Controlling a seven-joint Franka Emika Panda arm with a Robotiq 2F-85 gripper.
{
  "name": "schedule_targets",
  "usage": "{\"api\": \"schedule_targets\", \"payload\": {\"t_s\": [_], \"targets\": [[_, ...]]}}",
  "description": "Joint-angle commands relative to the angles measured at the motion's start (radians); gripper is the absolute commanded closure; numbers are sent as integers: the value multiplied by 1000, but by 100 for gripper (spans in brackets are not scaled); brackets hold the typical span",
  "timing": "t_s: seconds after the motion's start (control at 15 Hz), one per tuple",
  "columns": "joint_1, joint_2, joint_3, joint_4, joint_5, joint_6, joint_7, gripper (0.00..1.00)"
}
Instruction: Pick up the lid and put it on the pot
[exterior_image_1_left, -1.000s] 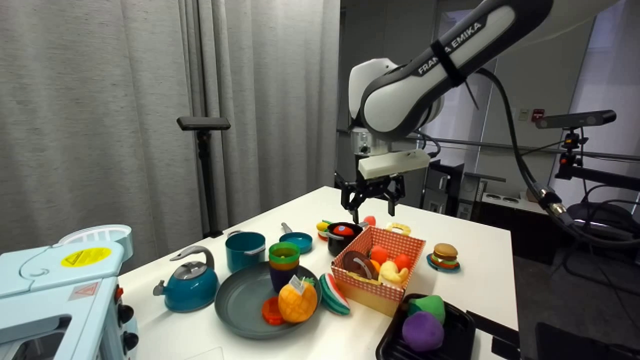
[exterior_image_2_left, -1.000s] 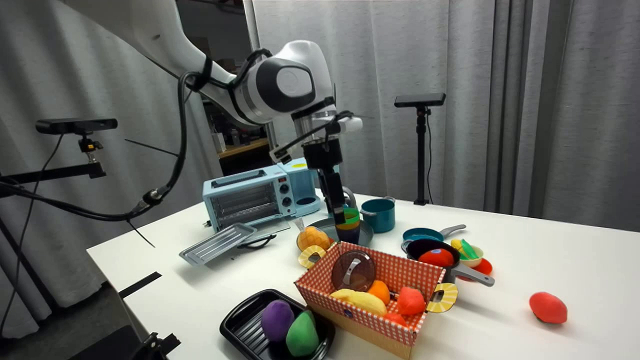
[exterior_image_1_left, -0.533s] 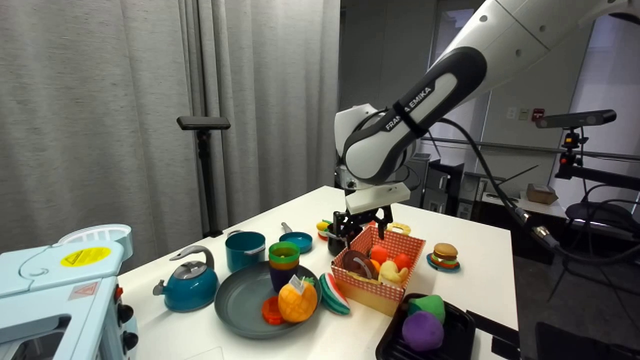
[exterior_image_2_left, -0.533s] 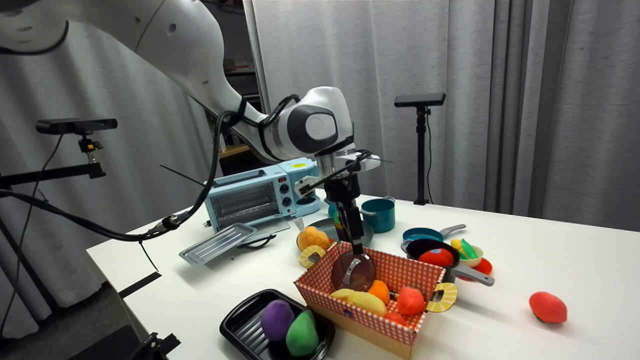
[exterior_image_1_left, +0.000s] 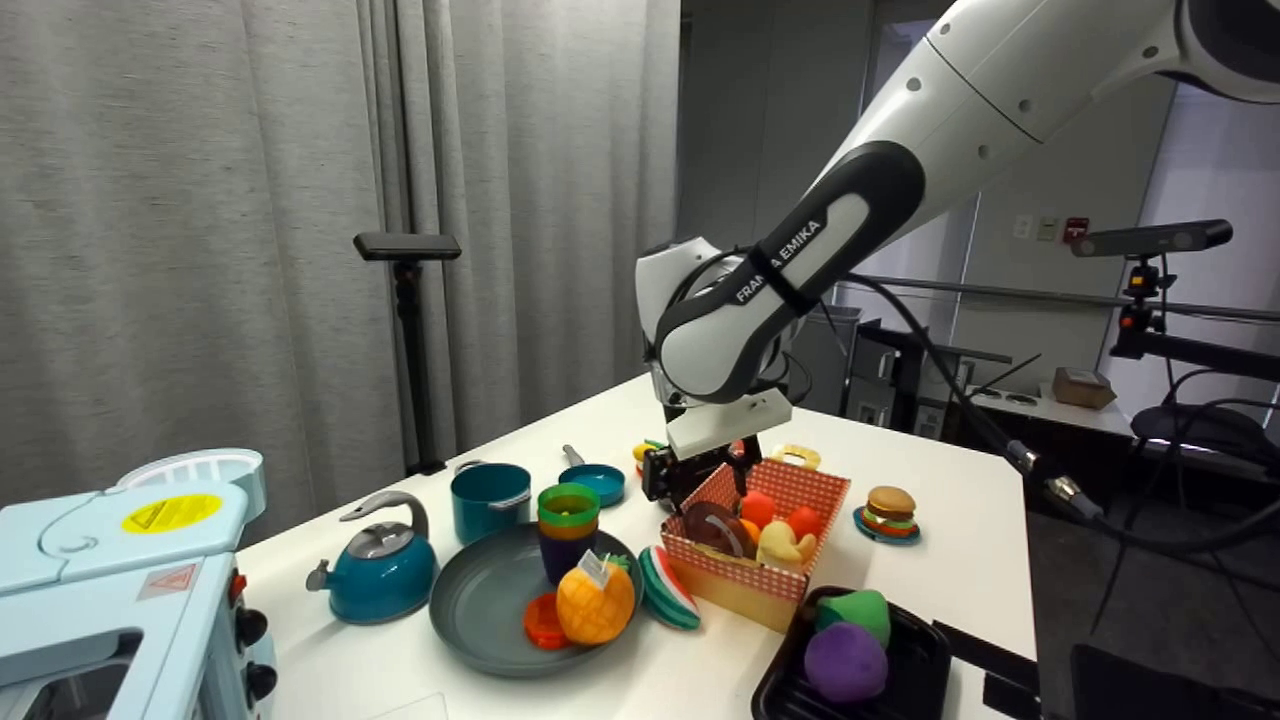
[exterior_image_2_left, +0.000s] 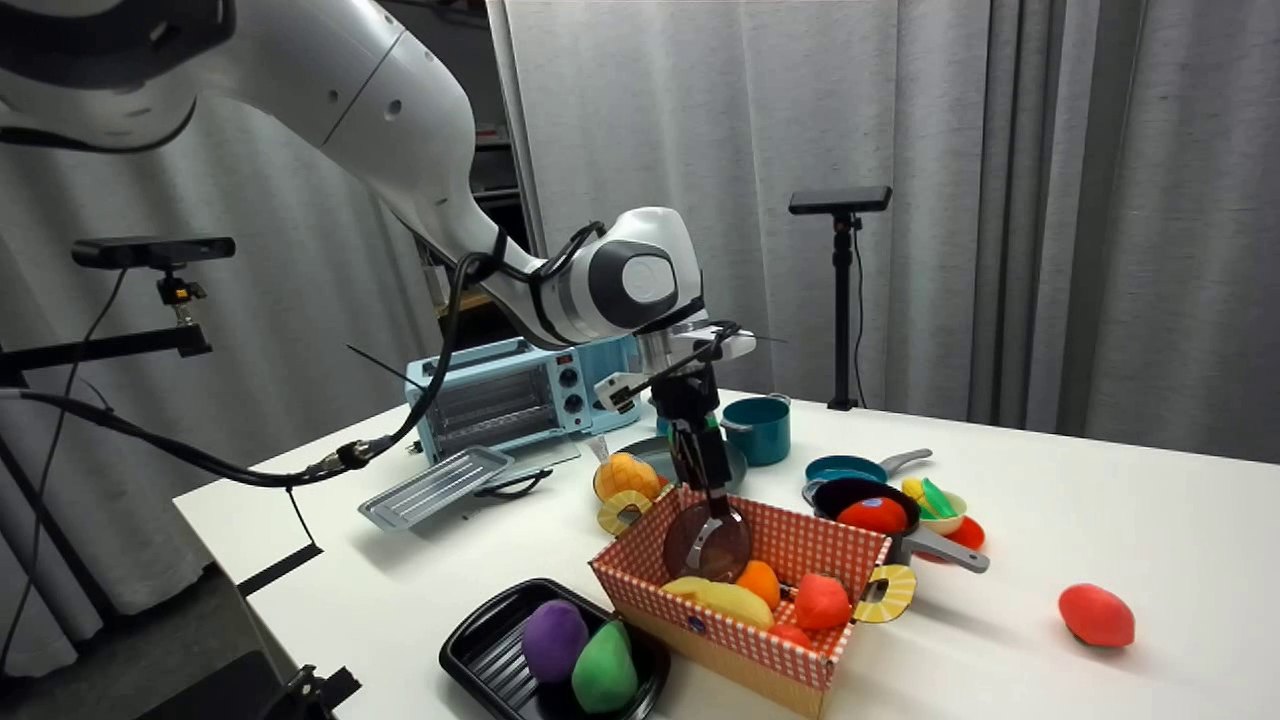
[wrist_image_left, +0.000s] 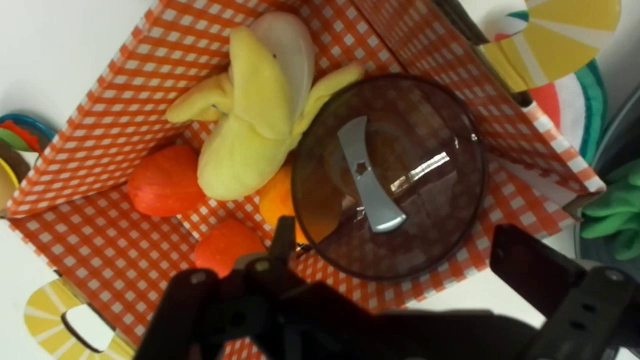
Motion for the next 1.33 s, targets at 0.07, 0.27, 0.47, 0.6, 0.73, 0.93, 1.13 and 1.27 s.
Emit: {"api": "schedule_targets", "payload": {"t_s": [0.07, 0.27, 0.47, 0.6, 0.73, 0.93, 1.13, 1.27], "targets": [[-4, 20, 3, 38, 11, -43, -117, 0], [-23, 1, 19, 30, 32, -77, -249, 0], [-35, -32, 18, 1, 35, -88, -332, 0], [-30, -45, 4, -24, 12, -51, -331, 0], [-37, -60, -14, -54, -7, -9, -329, 0], [-17, -69, -29, -99, -31, 83, -288, 0], [-18, -84, -21, -147, -6, 154, -296, 0], [-31, -111, -12, -195, 17, 192, -319, 0]]}}
